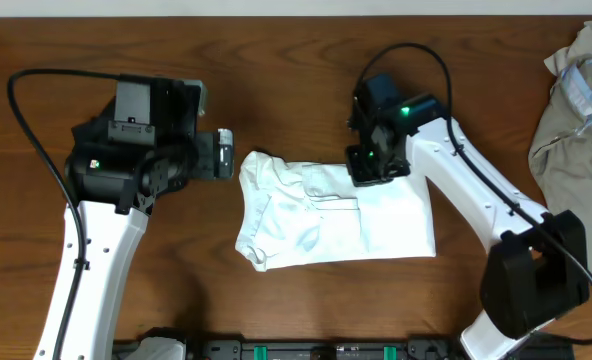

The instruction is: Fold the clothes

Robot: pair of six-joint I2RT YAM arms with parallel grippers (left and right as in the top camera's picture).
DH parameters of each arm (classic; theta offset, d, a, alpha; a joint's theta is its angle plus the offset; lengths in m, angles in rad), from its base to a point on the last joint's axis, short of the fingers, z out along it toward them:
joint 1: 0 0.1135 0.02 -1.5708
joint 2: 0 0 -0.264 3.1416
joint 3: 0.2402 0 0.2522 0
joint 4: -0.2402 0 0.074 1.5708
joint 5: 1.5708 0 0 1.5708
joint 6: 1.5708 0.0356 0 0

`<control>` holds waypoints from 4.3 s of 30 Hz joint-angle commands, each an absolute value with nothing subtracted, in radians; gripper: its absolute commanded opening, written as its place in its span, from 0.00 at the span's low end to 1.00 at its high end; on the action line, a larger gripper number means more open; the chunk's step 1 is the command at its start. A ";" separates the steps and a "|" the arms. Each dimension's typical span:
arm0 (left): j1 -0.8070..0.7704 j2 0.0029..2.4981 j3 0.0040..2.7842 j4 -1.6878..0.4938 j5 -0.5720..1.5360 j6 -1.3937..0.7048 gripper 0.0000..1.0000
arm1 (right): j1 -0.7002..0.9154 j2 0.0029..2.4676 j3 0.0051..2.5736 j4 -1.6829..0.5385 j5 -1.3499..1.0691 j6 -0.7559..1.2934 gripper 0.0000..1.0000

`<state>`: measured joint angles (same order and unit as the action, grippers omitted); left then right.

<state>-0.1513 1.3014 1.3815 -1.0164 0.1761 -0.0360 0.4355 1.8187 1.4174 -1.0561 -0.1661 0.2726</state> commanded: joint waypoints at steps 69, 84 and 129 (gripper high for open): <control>-0.109 1.497 1.041 -0.902 0.387 -0.268 0.98 | 0.025 1.577 1.065 -0.891 -0.622 -0.076 0.47; -0.113 1.562 0.790 -0.506 0.414 -0.085 0.98 | 0.017 1.351 1.066 -0.918 -0.602 -0.076 0.58; -0.383 1.475 1.267 -1.063 0.327 -0.120 0.06 | 0.017 1.351 1.066 -0.931 -0.544 -0.076 0.54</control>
